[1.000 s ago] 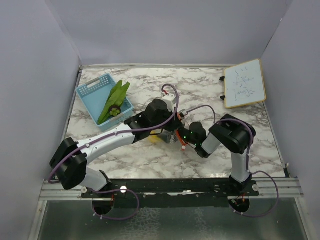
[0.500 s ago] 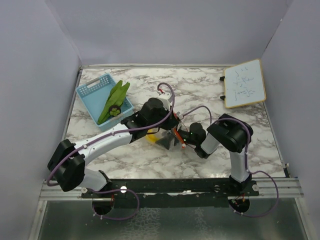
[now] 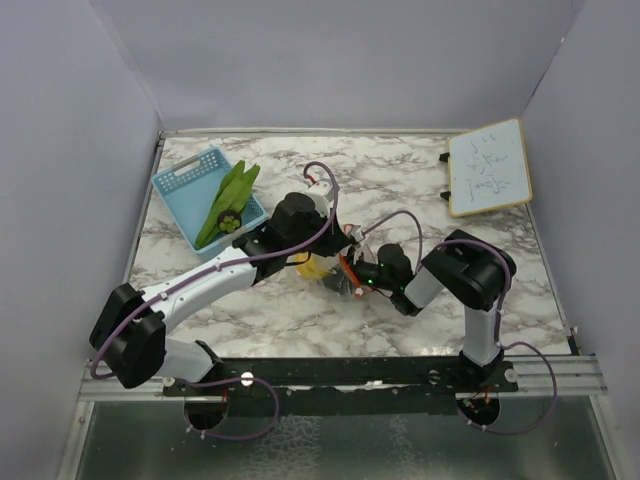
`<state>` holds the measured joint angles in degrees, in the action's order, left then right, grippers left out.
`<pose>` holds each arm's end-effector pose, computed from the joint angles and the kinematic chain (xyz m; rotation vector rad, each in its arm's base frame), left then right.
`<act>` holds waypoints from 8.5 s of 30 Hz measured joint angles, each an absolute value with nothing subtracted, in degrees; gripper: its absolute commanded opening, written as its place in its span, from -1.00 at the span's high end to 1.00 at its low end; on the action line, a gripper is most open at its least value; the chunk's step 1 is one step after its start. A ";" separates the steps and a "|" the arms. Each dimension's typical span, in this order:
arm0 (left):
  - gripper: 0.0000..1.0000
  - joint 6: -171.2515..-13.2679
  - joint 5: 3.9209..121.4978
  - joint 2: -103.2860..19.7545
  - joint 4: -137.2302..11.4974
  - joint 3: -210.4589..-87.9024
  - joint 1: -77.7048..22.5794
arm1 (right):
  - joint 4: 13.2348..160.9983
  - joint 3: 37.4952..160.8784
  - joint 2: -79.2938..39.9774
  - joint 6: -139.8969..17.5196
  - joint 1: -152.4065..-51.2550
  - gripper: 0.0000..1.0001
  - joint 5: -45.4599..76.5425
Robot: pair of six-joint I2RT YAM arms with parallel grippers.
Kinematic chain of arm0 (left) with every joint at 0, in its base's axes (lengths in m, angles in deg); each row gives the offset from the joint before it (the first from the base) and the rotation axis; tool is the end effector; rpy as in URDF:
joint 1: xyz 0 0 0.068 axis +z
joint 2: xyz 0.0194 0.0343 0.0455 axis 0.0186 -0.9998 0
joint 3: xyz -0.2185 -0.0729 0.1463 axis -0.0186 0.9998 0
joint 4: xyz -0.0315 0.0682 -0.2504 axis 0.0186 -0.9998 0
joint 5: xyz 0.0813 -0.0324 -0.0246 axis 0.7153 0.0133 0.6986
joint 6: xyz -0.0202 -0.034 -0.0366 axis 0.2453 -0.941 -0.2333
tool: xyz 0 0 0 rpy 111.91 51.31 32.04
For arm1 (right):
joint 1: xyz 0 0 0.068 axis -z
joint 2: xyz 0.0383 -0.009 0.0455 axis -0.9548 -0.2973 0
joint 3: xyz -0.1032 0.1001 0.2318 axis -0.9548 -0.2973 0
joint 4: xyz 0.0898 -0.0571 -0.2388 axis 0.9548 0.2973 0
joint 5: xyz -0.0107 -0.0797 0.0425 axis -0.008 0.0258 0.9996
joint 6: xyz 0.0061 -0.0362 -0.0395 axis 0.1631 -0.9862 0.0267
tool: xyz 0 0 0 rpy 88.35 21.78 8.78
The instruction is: Open the zip-top bag and remove the fake food
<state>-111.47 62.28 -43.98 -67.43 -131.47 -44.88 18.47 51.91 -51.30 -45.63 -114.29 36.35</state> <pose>0.2205 -0.2190 0.2831 0.3463 2.1256 -0.9505 0.2183 0.2163 0.0895 -0.6987 1.8825 1.2069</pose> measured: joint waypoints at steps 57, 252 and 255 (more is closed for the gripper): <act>0.75 -122.04 77.89 -36.68 -46.14 -95.69 -32.50 | 11.54 47.65 -40.68 -30.75 -113.89 0.76 39.71; -0.54 -117.39 90.08 -14.83 -75.34 -119.60 -19.19 | 58.56 111.45 -56.86 -68.74 -121.26 -0.60 33.72; -0.54 -117.39 88.93 -20.38 -72.54 -122.20 -17.38 | 57.77 106.75 -51.85 -69.94 -121.50 -0.40 31.30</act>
